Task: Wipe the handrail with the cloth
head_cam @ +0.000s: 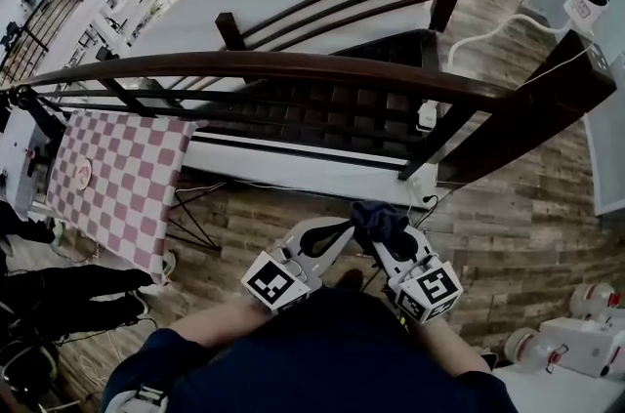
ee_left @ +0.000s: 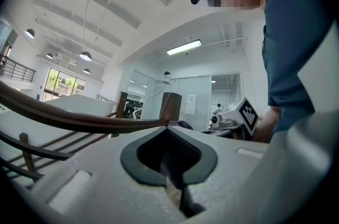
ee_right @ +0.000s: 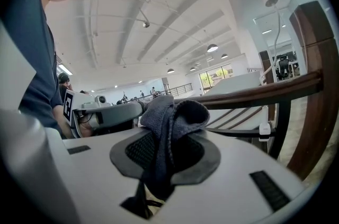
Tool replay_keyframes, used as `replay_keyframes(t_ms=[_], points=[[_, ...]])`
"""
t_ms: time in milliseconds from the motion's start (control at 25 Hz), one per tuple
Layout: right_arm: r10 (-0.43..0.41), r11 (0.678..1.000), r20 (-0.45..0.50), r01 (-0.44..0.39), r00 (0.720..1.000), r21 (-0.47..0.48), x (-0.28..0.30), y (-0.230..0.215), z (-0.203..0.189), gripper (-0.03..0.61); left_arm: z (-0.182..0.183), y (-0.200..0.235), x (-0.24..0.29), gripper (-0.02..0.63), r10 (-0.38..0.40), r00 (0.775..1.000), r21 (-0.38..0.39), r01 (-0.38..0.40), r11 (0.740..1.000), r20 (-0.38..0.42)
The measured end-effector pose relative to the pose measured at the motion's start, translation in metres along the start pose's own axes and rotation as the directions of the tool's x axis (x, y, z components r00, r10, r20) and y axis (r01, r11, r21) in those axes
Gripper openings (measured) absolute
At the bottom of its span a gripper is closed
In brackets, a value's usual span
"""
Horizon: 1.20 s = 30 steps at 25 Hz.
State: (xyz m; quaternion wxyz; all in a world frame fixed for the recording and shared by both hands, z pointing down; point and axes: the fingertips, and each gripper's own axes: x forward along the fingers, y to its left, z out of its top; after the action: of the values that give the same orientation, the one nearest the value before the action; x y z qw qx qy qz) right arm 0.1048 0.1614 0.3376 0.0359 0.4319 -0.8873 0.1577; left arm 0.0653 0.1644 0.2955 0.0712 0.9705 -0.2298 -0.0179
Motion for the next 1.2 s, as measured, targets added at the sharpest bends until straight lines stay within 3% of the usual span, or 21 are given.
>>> replay_keyframes(t_ms=[520,800,1200], points=[[-0.197,0.98,-0.003,0.197,0.98,0.002,0.082,-0.028,0.02,0.091,0.006,0.09,0.003,-0.005,-0.152,0.988,-0.015,0.152,0.988,-0.003],[-0.267,0.964,0.019,0.266,0.964,0.023,0.112,-0.048,0.013,0.091,-0.013,0.121,0.014,-0.005,-0.209,0.977,-0.038,0.208,0.977,-0.028],[-0.288,0.956,-0.048,0.29,0.956,0.042,0.107,-0.162,-0.045,0.091,-0.075,0.128,0.095,-0.003,-0.164,0.986,-0.039,0.162,0.986,-0.041]])
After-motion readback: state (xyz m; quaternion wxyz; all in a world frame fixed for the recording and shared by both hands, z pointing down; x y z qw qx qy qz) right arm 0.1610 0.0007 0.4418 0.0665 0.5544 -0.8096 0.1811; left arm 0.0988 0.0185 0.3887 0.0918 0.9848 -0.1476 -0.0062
